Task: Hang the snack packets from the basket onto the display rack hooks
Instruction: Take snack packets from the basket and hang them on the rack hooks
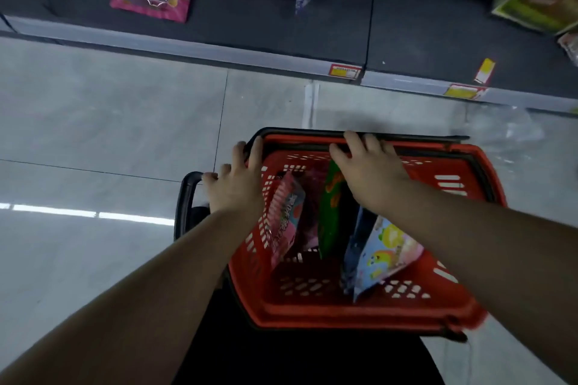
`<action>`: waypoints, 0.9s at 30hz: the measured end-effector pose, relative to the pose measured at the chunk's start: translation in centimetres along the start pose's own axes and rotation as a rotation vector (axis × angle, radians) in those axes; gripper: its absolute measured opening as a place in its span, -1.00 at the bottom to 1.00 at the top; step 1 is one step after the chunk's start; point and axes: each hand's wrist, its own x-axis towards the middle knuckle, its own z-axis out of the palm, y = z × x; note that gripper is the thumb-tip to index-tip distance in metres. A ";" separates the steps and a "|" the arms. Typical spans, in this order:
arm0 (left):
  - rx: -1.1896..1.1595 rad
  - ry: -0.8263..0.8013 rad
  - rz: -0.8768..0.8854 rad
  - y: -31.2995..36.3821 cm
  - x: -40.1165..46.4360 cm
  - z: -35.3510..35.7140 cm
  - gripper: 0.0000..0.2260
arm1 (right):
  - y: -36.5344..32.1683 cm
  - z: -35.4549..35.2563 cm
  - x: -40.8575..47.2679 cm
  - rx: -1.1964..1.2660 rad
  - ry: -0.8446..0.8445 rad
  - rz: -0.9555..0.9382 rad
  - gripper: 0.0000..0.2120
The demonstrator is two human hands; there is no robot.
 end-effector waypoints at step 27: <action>-0.106 0.324 0.031 -19.9 18.6 -15.3 -0.29 | -5.4 -17.3 18.0 -0.036 0.269 -0.004 0.02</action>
